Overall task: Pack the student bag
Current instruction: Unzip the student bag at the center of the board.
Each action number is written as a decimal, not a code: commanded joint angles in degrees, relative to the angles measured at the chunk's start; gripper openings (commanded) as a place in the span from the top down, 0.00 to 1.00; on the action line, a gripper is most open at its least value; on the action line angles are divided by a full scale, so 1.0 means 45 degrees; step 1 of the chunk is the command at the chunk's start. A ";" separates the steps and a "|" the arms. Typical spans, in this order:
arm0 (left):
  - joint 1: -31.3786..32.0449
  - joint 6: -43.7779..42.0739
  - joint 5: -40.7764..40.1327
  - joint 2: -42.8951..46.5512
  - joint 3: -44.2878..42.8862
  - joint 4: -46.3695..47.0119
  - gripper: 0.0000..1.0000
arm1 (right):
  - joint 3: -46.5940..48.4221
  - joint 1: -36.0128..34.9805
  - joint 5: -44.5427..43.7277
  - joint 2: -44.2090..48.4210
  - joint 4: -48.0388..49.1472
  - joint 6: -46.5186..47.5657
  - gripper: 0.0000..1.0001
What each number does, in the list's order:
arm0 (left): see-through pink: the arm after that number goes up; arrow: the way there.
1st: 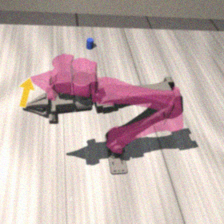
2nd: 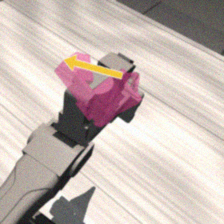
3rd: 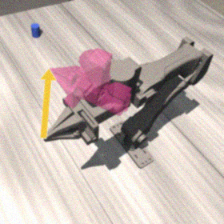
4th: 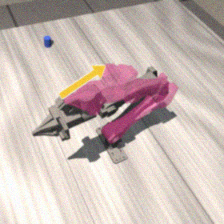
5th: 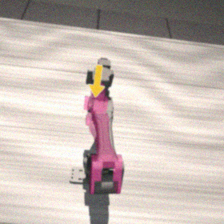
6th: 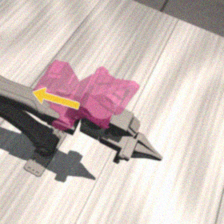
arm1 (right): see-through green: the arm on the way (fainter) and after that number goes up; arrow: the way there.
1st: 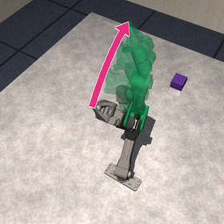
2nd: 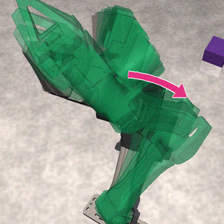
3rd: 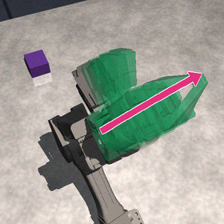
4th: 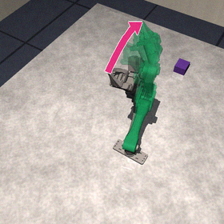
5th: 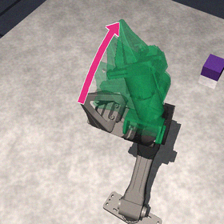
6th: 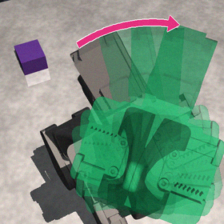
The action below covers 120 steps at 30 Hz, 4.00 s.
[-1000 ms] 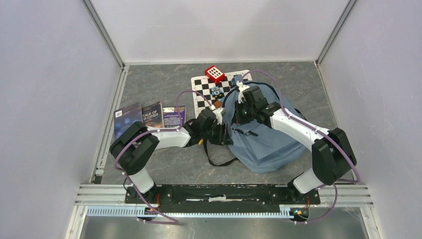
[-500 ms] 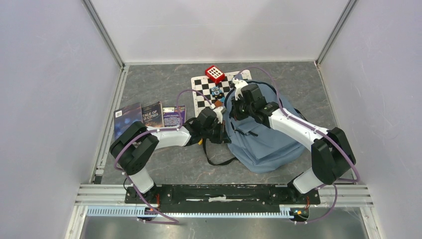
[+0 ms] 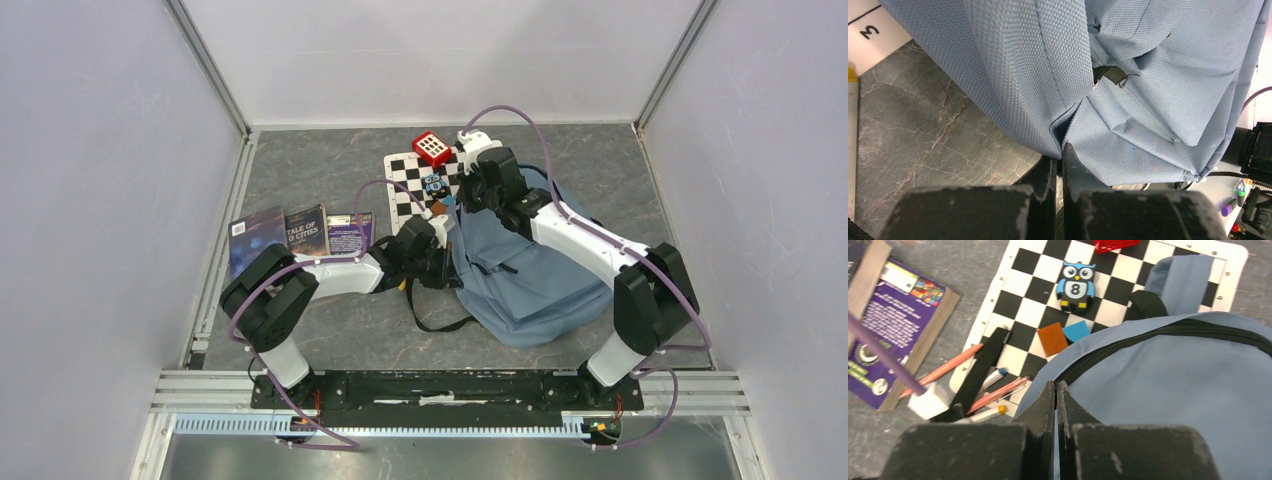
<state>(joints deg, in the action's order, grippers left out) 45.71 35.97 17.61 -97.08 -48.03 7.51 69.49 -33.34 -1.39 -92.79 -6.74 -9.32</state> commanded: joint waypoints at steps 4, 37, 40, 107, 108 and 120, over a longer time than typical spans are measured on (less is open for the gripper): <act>0.0094 -0.0993 0.0231 0.0861 0.0089 -0.0282 0.98 | 0.1432 -0.0012 -0.1635 -0.0609 0.0577 0.0928 1.00; -0.1467 -0.0531 -0.1188 0.0301 -0.4622 -0.1365 0.64 | -0.1512 -0.0022 0.0963 0.3536 0.0170 -0.0726 1.00; -0.1467 -0.0551 -0.1139 0.0339 -0.4495 -0.1343 0.79 | -0.1514 -0.0032 0.0837 0.3525 0.0171 -0.0643 1.00; -0.1271 -0.1648 -0.1901 0.2063 -0.4951 -0.5144 0.24 | -0.2205 -0.0120 -0.0003 0.3287 -0.0137 -0.0208 1.00; -0.1280 -0.1778 -0.1872 0.1897 -0.5064 -0.5154 0.25 | -0.2182 -0.0110 0.0001 0.3277 -0.0133 -0.0232 1.00; -0.1272 -0.2771 -0.1732 0.0716 -0.5879 -0.5851 0.46 | -0.2187 -0.0110 0.0120 0.3296 -0.0142 -0.0390 1.00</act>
<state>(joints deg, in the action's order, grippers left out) 39.88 26.26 9.34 -93.38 -72.31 -18.46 59.37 -33.65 -1.45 -80.07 -9.50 -10.28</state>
